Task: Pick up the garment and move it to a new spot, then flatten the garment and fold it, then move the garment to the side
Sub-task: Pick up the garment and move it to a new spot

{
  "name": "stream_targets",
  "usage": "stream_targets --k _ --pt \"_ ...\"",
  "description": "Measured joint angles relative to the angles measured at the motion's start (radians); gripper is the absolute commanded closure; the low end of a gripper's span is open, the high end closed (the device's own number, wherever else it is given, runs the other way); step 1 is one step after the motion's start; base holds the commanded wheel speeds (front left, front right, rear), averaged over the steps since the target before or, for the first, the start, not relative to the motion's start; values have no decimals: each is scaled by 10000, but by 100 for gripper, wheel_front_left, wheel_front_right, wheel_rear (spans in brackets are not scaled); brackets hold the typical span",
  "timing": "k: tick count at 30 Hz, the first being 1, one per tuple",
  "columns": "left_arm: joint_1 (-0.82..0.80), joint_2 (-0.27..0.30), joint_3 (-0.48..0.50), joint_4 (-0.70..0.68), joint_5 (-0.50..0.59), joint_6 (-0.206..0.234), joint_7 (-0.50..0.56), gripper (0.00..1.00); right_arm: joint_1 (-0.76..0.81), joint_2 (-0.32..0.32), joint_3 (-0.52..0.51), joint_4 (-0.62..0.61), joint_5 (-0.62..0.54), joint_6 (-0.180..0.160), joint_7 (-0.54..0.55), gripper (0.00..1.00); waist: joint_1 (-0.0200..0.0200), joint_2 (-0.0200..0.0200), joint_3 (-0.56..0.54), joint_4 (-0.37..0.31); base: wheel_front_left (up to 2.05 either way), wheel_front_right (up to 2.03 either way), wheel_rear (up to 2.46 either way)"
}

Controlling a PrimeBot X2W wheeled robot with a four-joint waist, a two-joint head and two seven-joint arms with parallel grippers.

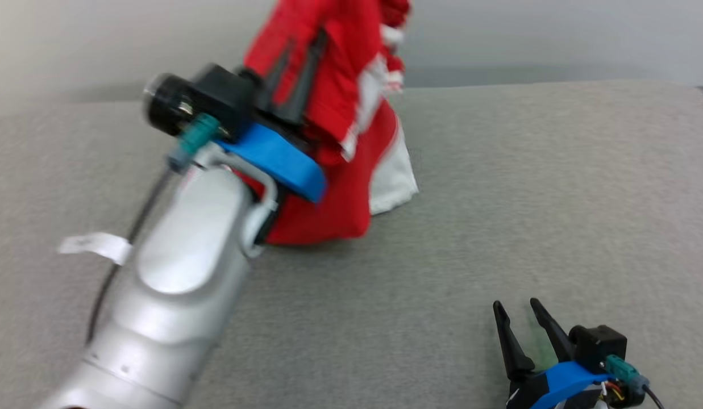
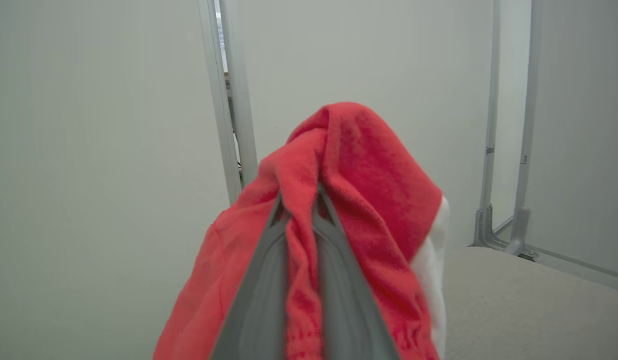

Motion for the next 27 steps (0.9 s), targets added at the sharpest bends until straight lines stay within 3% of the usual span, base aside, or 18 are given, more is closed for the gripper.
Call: stream_targets --k 5,6,11,15,19,27 --pt "816 -612 -865 117 -249 0 0 100 45 0 -19 -40 104 0 0 0 -1 0 -156 -753 0 0 0" --pt "1006 -663 -1093 169 -240 0 -2 0 55 0 -10 -42 142 0 0 0 -1 0 -182 -857 0 0 0" --pt "2013 -892 -1615 347 -245 23 -4 0 136 -2 -17 -50 196 0 0 0 -2 0 -248 -1085 0 0 0" --pt "2806 -876 -1277 297 -94 309 -4 0 137 4 -169 -148 230 0 0 0 -1 0 -272 -988 0 0 0" --pt "3623 -681 -629 48 205 545 -4 0 137 4 -408 -311 117 0 0 0 -1 0 -405 -767 0 0 0" --pt "5798 -257 1810 -1271 813 1281 -15 0 335 6 -673 -518 -27 0 0 0 -1 0 -911 -320 0 0 0"
